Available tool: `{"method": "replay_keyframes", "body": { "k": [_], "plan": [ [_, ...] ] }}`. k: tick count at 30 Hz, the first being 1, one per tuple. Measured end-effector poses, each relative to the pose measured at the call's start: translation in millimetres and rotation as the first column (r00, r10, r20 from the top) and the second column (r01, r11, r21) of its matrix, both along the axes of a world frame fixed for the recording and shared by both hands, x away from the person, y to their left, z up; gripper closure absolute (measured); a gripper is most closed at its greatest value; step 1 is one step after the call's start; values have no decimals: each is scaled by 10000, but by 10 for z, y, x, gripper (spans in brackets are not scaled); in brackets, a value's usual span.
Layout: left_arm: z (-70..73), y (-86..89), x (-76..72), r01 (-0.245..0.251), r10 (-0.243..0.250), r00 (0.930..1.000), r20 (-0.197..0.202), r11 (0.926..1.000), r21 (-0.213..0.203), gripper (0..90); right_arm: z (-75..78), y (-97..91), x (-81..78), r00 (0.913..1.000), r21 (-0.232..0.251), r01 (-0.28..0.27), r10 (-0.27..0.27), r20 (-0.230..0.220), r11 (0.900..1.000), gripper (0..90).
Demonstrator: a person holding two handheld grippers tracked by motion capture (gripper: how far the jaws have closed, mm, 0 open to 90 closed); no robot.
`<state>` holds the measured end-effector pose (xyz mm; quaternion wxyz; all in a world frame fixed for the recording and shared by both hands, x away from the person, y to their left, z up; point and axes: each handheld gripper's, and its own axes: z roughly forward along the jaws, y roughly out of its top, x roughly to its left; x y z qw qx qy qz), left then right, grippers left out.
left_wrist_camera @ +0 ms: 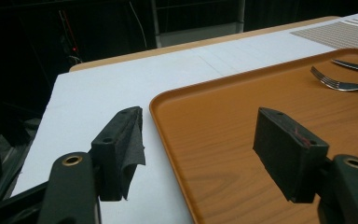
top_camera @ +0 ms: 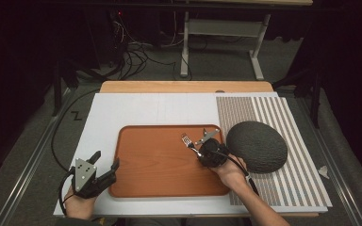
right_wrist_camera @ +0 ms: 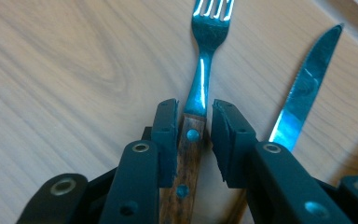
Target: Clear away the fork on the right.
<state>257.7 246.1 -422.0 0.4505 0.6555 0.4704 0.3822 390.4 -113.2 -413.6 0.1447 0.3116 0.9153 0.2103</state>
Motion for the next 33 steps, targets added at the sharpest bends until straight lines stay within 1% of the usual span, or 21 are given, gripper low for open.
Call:
{"method": "replay_keyframes", "body": {
  "k": [4, 11, 33],
  "plan": [
    [0, 0, -1, 8, -8, 10000, 4, 10000, 6, 329, -4, -33, 13, 9999, -7, 32, -32, 120, 10000, 732],
    [-1, -1, -1, -4, 4, 10000, -4, 10000, 15, 329, -7, -87, 23, 9998, 96, 174, -175, 102, 9998, 733],
    [2, 6, -3, -48, 48, 10000, 15, 10000, -2, 329, -4, -157, 55, 9998, 112, 194, -195, 68, 9997, 731]
  ]
}}
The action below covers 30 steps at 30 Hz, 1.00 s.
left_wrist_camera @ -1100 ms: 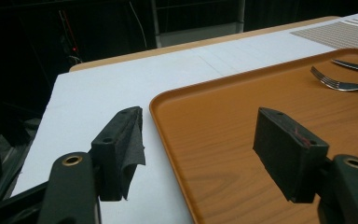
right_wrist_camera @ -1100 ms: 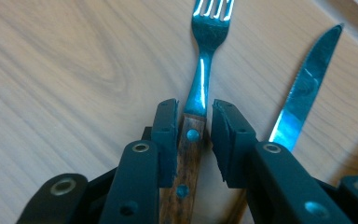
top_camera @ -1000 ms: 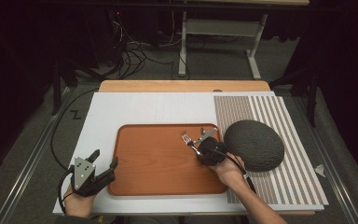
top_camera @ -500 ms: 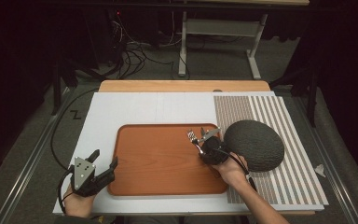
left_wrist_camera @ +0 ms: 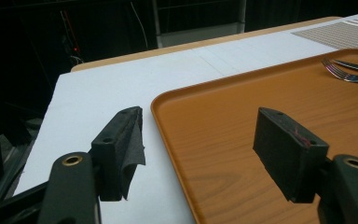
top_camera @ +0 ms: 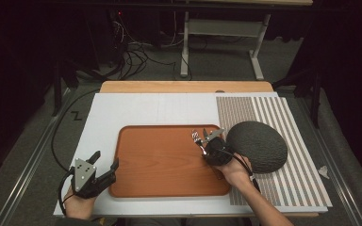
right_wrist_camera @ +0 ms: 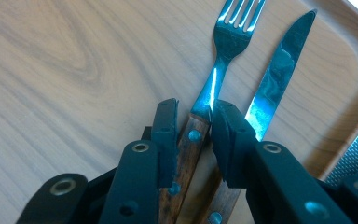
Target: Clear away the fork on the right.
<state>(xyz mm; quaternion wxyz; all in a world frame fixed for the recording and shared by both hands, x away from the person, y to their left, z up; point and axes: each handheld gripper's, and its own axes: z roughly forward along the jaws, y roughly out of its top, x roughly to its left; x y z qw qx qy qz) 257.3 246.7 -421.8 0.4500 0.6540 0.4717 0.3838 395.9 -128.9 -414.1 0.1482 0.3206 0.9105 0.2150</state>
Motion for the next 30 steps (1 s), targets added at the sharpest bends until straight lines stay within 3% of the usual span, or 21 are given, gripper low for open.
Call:
{"method": "replay_keyframes", "body": {
  "k": [18, 30],
  "plan": [
    [1, 2, -1, -12, 12, 10000, 1, 10000, -3, 329, -5, -19, 17, 9999, 48, 110, -110, 88, 9999, 726],
    [-3, 3, 4, -11, 11, 10000, -14, 10000, -23, 329, -4, -41, 17, 10000, 365, 35, -34, -35, 9993, 684]
  ]
}}
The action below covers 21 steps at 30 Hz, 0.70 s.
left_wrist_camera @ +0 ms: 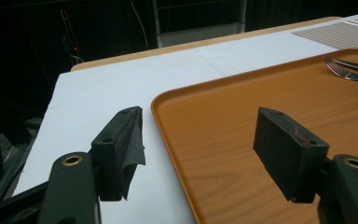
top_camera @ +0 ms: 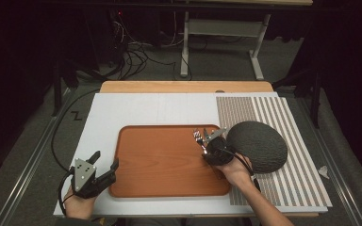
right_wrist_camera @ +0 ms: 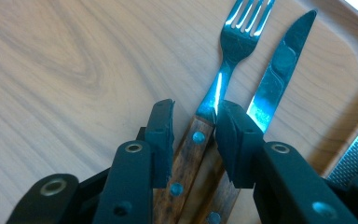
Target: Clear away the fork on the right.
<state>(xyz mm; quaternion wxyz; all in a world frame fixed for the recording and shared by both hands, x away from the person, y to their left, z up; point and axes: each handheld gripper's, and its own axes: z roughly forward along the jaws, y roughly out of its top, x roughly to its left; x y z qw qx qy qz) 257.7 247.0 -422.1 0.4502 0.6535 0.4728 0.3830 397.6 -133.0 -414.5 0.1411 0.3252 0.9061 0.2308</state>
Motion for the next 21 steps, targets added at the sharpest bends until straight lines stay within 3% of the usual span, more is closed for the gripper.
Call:
{"method": "replay_keyframes", "body": {
  "k": [14, 18, 21],
  "plan": [
    [-3, 20, 4, -91, 91, 10000, -1, 9999, -94, 330, 67, -72, -44, 9998, 554, -25, 15, 175, 9985, 598],
    [-4, 18, -2, -82, 82, 10000, -5, 9999, -80, 330, 87, -123, -72, 9996, 912, -170, 150, 222, 9957, 597],
    [-5, 17, 3, -79, 79, 10000, -22, 9999, -87, 330, 101, -169, -98, 9996, 1181, -183, 157, 234, 9928, 543]
  ]
}}
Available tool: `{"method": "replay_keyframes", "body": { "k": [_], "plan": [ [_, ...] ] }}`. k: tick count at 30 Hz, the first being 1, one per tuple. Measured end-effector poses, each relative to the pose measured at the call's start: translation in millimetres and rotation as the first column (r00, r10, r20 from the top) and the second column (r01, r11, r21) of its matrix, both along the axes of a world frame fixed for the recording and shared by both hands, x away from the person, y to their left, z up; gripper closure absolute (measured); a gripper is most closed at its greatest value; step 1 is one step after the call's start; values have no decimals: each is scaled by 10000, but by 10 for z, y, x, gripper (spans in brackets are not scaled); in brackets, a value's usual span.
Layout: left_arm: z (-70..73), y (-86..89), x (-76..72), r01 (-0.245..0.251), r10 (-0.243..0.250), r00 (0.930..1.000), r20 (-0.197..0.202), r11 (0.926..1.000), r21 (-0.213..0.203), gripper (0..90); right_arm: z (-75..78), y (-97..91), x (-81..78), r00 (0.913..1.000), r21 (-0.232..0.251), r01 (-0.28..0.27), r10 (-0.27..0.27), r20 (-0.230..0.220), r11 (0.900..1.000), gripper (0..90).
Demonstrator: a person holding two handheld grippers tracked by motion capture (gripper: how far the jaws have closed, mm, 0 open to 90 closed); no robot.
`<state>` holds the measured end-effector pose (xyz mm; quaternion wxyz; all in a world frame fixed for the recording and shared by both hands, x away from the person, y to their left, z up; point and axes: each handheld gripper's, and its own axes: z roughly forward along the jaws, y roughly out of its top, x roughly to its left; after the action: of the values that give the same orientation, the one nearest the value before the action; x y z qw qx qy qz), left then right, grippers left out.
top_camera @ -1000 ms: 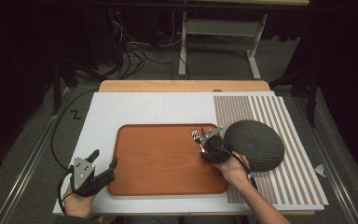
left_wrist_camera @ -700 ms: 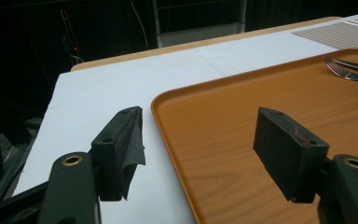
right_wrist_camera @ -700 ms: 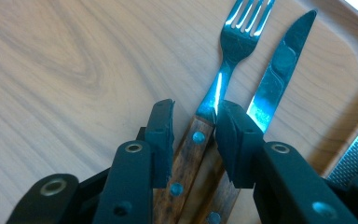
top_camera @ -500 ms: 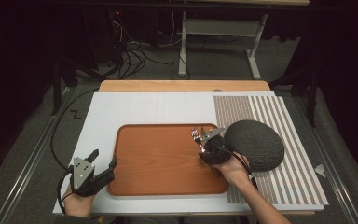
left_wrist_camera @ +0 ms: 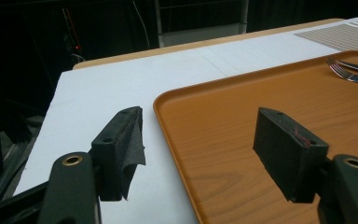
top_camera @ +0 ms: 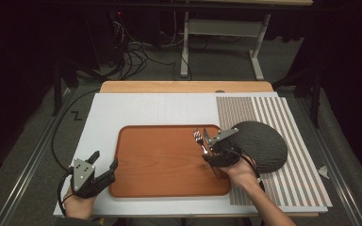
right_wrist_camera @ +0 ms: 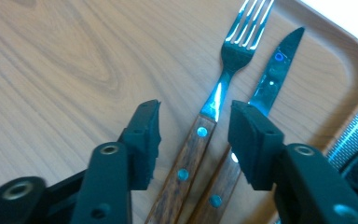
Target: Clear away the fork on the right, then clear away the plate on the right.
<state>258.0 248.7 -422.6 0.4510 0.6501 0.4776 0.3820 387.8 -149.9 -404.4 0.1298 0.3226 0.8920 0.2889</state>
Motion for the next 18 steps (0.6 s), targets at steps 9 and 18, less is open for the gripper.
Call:
{"method": "replay_keyframes", "body": {
  "k": [9, 18],
  "plan": [
    [1, 0, -10, -30, 30, 10000, 24, 10000, 28, 330, 14, -171, -70, 9999, 622, 140, -144, 52, 9980, 519],
    [0, 3, -4, -26, 26, 10000, 5, 10000, -5, 330, 27, -367, -192, 9987, 1193, 171, -227, 460, 9927, 478]
  ]
}}
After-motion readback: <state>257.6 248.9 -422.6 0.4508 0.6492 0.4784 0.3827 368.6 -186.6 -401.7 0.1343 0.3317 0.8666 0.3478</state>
